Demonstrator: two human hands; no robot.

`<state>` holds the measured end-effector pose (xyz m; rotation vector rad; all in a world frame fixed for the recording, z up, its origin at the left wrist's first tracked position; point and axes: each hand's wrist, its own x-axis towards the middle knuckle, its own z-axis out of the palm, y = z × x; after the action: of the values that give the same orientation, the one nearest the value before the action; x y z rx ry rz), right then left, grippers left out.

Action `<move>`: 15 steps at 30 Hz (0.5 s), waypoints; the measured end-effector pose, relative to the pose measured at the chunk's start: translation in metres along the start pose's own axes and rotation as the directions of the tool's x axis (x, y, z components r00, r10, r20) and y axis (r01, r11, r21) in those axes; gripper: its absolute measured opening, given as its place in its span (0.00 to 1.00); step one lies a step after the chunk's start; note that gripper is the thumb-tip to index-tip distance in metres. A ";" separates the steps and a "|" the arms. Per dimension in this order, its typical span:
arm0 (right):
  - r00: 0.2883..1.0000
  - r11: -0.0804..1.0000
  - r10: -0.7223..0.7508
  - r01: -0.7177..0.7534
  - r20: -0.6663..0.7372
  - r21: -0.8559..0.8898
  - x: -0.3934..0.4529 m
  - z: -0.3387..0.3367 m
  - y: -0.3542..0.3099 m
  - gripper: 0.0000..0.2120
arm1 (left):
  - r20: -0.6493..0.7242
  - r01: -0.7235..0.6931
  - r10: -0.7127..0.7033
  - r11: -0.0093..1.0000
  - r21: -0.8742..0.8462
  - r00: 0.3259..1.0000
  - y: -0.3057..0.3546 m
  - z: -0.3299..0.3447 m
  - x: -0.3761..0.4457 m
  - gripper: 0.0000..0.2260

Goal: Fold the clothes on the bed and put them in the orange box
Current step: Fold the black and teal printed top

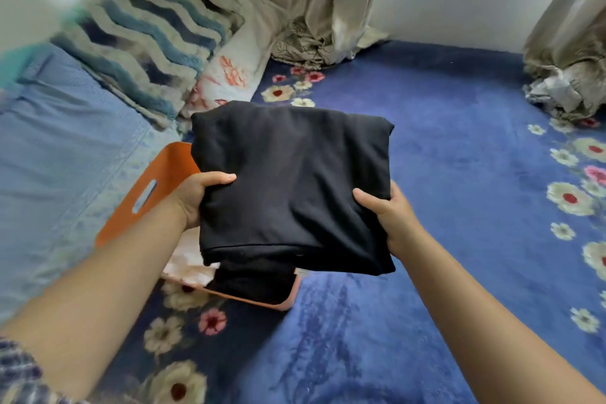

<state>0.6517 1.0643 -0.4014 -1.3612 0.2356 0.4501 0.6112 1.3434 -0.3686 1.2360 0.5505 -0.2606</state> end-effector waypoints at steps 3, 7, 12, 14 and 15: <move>0.998 0.998 0.055 -0.056 -0.023 -0.023 0.012 0.056 0.019 0.14 | -0.016 0.070 -0.069 0.998 0.004 0.997 0.007 -0.055 0.005 0.04; 0.989 0.989 0.144 -0.144 -0.023 -0.007 0.014 0.102 0.049 0.15 | -0.113 0.104 -0.103 0.995 0.003 0.988 0.000 -0.113 0.016 0.14; 0.939 0.945 0.327 -0.325 -0.105 0.038 0.010 0.139 0.090 0.19 | -0.085 0.331 -0.323 0.938 0.103 0.943 -0.006 -0.163 0.032 0.09; 0.883 0.892 0.452 -0.442 -0.128 0.095 0.011 0.144 0.100 0.19 | -0.082 0.392 -0.383 0.904 0.172 0.920 -0.008 -0.173 0.041 0.10; 0.852 0.862 0.506 -0.494 -0.136 0.115 0.013 0.147 0.104 0.19 | -0.085 0.419 -0.410 0.882 0.215 0.908 -0.008 -0.176 0.047 0.12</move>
<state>0.6030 1.2243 -0.4693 -1.2539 0.7484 0.7582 0.6021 1.5111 -0.4392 1.3385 0.8365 -0.6811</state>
